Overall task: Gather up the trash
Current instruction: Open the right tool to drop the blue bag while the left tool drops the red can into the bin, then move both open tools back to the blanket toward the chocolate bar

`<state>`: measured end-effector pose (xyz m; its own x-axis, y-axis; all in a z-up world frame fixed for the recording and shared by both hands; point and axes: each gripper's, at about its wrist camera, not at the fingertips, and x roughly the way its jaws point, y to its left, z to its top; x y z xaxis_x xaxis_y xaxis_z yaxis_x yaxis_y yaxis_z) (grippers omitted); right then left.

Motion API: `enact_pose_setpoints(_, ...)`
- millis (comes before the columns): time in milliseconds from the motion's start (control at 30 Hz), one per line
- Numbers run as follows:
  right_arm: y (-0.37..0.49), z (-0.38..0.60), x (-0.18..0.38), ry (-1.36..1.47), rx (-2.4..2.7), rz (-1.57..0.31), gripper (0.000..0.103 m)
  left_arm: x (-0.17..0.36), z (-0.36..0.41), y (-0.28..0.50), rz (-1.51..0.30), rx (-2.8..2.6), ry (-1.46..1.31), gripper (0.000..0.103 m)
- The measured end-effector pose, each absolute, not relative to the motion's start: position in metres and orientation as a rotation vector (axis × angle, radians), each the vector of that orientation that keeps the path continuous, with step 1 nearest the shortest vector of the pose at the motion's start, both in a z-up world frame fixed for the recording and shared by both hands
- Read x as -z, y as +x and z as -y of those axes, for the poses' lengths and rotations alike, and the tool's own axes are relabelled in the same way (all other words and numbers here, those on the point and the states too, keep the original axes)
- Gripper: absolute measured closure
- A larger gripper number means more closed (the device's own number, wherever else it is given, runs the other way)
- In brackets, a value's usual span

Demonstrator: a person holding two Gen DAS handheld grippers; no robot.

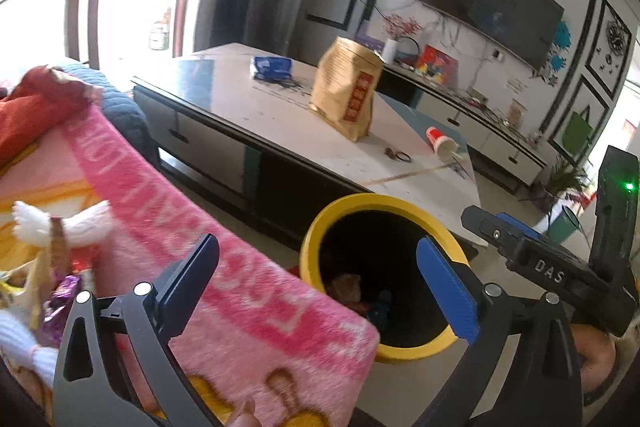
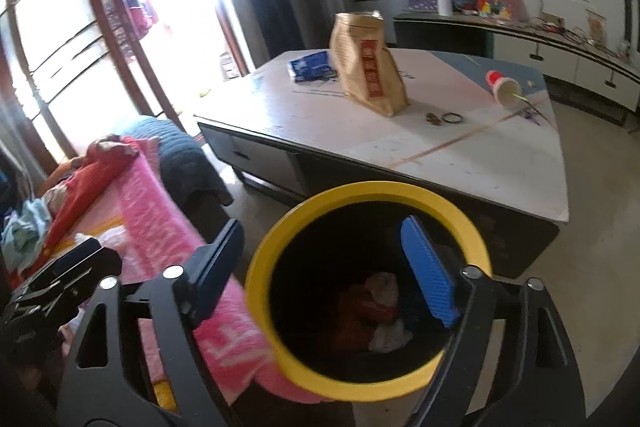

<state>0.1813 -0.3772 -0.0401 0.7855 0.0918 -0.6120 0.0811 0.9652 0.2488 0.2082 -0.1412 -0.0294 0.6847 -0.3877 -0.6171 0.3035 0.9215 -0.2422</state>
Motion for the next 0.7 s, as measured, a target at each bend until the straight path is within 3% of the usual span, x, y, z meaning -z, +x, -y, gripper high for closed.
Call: enact_pose_setpoints(700, 0.158, 0.302, 0.022, 0.204, -0.192, -0.636, 0.023, 0.006, 0.067, 0.168, -0.597, 0.208, -0.138, 0.007)
